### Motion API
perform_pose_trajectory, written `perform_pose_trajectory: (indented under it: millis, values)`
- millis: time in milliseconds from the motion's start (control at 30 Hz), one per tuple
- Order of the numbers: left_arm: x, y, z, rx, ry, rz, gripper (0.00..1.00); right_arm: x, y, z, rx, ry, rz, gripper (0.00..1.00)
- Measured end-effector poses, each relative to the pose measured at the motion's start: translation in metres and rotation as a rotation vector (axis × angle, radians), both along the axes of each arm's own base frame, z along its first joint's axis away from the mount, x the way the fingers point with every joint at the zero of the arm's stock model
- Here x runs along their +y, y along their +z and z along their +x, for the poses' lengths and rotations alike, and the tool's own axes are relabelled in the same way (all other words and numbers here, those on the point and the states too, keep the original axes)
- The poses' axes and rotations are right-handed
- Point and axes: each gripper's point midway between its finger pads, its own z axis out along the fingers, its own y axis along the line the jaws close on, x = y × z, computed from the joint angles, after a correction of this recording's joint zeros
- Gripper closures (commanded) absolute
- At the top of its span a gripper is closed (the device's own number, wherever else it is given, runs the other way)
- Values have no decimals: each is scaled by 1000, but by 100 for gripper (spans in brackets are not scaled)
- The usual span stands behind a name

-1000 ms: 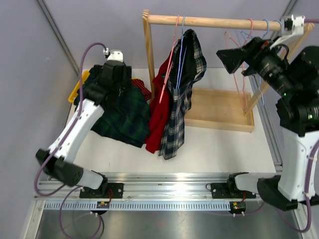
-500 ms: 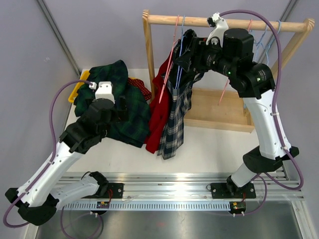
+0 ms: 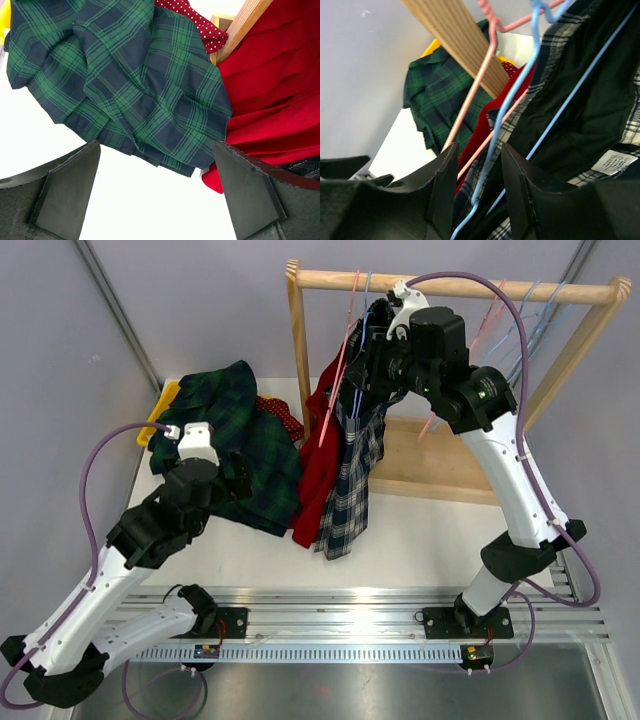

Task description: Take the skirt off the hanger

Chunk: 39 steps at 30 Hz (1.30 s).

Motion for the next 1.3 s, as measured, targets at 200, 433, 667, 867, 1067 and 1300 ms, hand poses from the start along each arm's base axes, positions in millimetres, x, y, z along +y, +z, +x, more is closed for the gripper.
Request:
perform_pose_trajectory:
  millis: [200,433,667,867,1067,1300]
  values:
    - [2,2,-5,-10,-3,-20,1,-3,-15,12,19,-50,-35,60]
    - [3,3,-9,-17,-11,-38,1,-5,-22,19,25,-92,-32,100]
    - [-8,2,-13,-5,-67,-50,1,-18,-20,18,7,-136,-72,100]
    - [-39,34,-12,-41,-180,-55,1,-51,-5,-1,-26,-197,-130,100]
    - [-114,107,-19,-149,-367,-36,1,-78,23,-24,-94,-240,-121,100]
    - [-222,149,-54,-227,-579,-11,1,-100,35,-49,-126,-263,-100,100]
